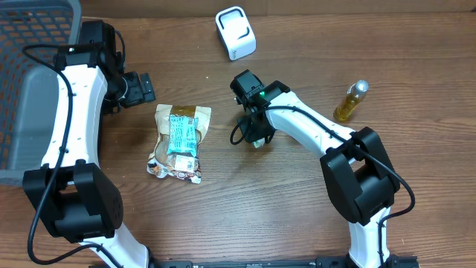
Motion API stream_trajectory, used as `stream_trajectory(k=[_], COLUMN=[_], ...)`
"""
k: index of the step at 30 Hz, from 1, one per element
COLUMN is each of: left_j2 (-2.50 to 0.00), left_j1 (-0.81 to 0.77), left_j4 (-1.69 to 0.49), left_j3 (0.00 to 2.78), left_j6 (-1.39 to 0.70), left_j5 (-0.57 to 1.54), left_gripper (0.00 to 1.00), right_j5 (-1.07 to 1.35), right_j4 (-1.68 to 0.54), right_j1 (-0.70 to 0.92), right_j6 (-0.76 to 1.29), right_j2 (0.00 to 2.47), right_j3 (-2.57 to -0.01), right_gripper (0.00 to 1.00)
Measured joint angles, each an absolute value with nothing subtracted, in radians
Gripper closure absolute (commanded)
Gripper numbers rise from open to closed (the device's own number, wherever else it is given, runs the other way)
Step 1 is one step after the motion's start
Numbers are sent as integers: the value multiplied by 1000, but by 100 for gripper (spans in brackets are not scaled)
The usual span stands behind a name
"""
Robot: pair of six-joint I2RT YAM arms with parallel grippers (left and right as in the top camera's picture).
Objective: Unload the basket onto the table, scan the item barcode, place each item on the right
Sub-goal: 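Lift the pack higher and swing it toward the white scanner, then tilt the pack's end toward the scanner window with the right gripper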
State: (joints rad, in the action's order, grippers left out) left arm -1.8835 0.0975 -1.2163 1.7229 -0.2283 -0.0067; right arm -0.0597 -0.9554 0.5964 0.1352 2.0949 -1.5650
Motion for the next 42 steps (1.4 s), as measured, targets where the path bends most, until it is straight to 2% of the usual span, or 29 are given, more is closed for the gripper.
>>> stream_trajectory(k=[16,28,35,42], left_j2=[-1884,-1884,-1884,-1884], left_j1=[97,97,97,97], left_j4=[-1216,-1216,-1216,-1216], left_j3=[1723,1723,1723,1723], left_j6=[-228,-228,-228,-228], left_j5=[-7,-7,-7,-7], left_gripper=[1,1,1,1], right_j5=[-10,47,49,49], right_j4=[-1062,-1293,-1295,-1248], right_j1=[596,596,596,596], right_j6=[188,207,208,178], right_j2=[2006,1945,1935,1924], right_j3=[-1634,-2035,-2227,-2251], right_gripper=[96,96,96,96])
